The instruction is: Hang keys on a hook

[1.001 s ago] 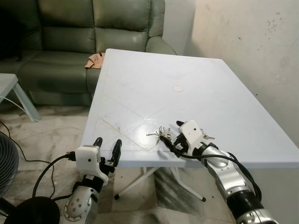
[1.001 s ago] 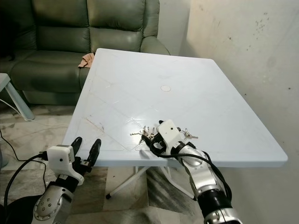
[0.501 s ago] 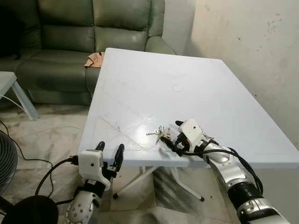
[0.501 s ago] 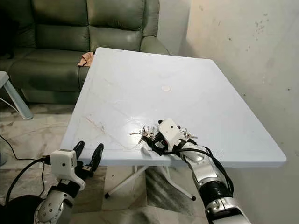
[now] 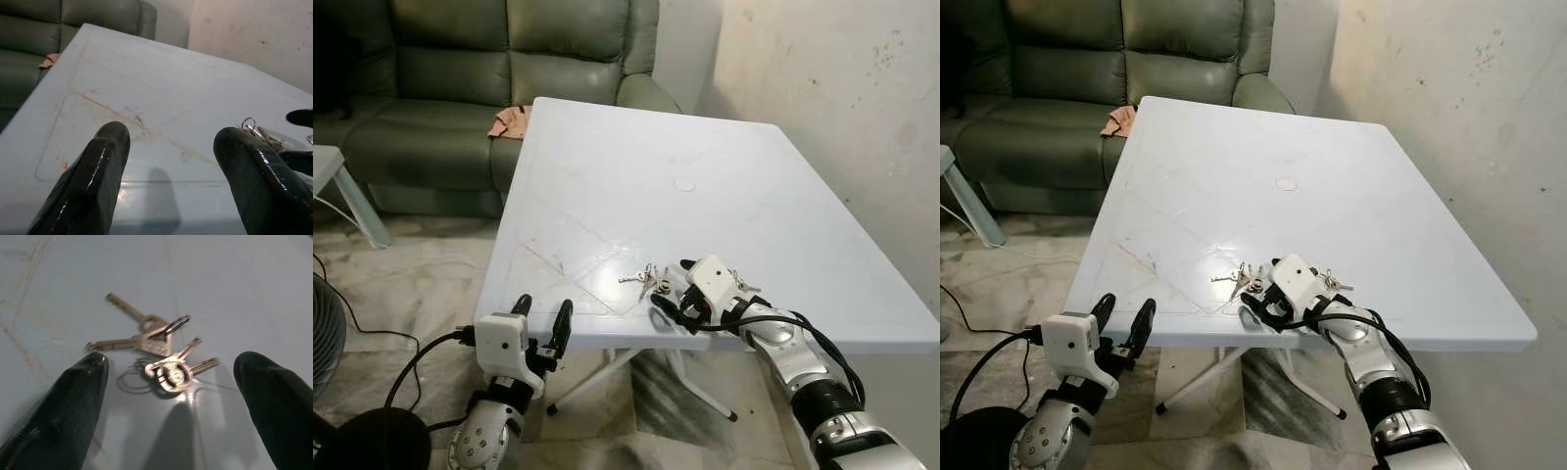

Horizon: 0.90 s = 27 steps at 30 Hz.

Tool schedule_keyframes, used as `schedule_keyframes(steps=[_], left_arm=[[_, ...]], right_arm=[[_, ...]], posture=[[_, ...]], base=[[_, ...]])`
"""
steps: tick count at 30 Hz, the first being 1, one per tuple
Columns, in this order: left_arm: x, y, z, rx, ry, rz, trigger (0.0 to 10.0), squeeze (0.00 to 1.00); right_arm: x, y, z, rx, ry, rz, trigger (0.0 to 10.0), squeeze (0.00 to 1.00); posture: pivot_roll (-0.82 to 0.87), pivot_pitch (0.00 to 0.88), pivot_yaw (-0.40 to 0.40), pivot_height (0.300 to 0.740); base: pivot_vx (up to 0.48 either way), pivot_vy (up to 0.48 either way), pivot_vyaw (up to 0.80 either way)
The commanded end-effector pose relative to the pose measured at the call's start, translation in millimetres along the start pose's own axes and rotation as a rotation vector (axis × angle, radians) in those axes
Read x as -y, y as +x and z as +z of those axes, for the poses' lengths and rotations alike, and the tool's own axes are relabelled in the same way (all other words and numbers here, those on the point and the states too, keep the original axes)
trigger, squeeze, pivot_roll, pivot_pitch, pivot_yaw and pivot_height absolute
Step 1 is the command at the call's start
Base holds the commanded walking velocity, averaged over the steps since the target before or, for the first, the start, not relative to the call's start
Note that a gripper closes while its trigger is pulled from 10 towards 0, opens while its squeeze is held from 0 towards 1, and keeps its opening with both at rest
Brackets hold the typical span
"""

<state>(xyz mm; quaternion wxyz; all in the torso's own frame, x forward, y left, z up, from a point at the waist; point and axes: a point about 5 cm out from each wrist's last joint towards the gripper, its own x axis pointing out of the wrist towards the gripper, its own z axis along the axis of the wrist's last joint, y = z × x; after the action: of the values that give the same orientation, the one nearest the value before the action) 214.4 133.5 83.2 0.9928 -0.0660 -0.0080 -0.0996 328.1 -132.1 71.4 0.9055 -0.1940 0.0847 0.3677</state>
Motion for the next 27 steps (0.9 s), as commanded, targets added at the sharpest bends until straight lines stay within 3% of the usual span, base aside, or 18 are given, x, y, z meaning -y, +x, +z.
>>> schedule_keyframes(steps=[1,3,4,5,6,9,10,12,14,15,16,18,20,21,27], left_arm=[[3.1,-0.1,4.5,0.013,0.005,-0.002,10.0,0.0],[2.6,-1.2,4.8,0.012,0.004,0.003,10.0,0.0],[2.3,-1.8,4.7,0.011,0.004,0.006,10.0,0.0],[2.3,-1.8,4.7,0.011,0.004,0.006,10.0,0.0],[2.1,-2.8,4.6,0.01,0.004,0.011,10.0,0.0],[2.3,-3.8,4.5,0.009,0.001,0.018,10.0,0.0],[2.8,-4.2,4.3,0.008,0.001,0.021,10.0,0.0],[3.3,-4.5,4.2,0.008,0.0,0.024,10.0,0.0],[3.5,-4.6,4.3,0.009,-0.001,0.025,10.0,0.0],[3.7,-4.9,4.4,0.009,-0.002,0.029,10.0,0.0],[3.7,-5.2,4.3,0.009,-0.001,0.031,10.0,0.0],[3.3,-5.6,4.3,0.009,0.0,0.035,10.0,0.0],[3.1,-5.8,4.5,0.009,-0.001,0.038,10.0,0.0],[3.2,-5.9,4.6,0.009,0.0,0.039,10.0,0.0],[2.6,-6.4,4.7,0.008,0.005,0.044,10.0,0.0]], right_arm=[[2.4,0.5,-0.5,-0.02,-0.015,0.003,5.0,0.0],[-0.1,2.1,-1.3,-0.026,-0.011,0.027,5.0,0.0],[-1.4,3.0,-1.5,-0.03,-0.006,0.037,5.6,0.0],[-1.4,3.0,-1.5,-0.03,-0.006,0.037,5.6,0.0],[-3.3,4.4,-1.8,-0.036,0.014,0.061,7.8,0.0],[-5.4,6.8,0.5,-0.027,0.026,0.084,7.8,0.0],[-5.9,8.3,1.8,-0.025,0.024,0.082,7.6,0.0],[-5.9,10.4,4.1,-0.019,0.028,0.076,4.9,0.0],[-5.8,11.5,5.2,-0.017,0.028,0.072,4.5,0.0],[-5.4,13.6,7.1,-0.017,0.028,0.066,2.4,0.0],[-5.1,14.5,8.1,-0.016,0.021,0.059,2.5,0.0],[-4.6,16.0,10.0,-0.013,0.006,0.046,0.6,0.0],[-4.3,16.8,11.1,-0.011,-0.001,0.042,0.6,0.0],[-3.9,17.8,11.9,-0.015,0.0,0.045,0.0,0.0],[-3.2,18.6,14.6,0.0,-0.008,0.046,0.0,0.0]], posture=[[0.01,0.018,-0.141,0.732],[0.02,0.028,-0.146,0.732],[0.02,0.03,-0.147,0.732],[0.02,0.03,-0.147,0.732],[0.02,0.038,-0.151,0.732],[0.03,0.041,-0.155,0.732],[0.03,0.044,-0.157,0.732],[0.03,0.045,-0.159,0.732],[0.03,0.046,-0.16,0.732],[0.03,0.047,-0.162,0.732],[0.04,0.048,-0.164,0.732],[0.04,0.05,-0.164,0.732],[0.04,0.05,-0.164,0.732],[0.04,0.05,-0.166,0.732],[0.04,0.051,-0.168,0.732]], base=[[0.0,0.0,0.0],[0.0,0.0,0.0],[0.0,0.0,0.0],[0.0,0.0,0.0],[0.0,0.0,0.0],[0.0,0.0,0.0],[0.0,0.0,0.0],[0.0,0.0,0.0],[0.0,0.0,0.0],[0.0,0.0,0.0],[0.0,0.0,0.0],[0.0,0.0,0.0],[0.0,0.0,0.0],[0.0,0.0,0.0],[0.0,0.0,0.0]])
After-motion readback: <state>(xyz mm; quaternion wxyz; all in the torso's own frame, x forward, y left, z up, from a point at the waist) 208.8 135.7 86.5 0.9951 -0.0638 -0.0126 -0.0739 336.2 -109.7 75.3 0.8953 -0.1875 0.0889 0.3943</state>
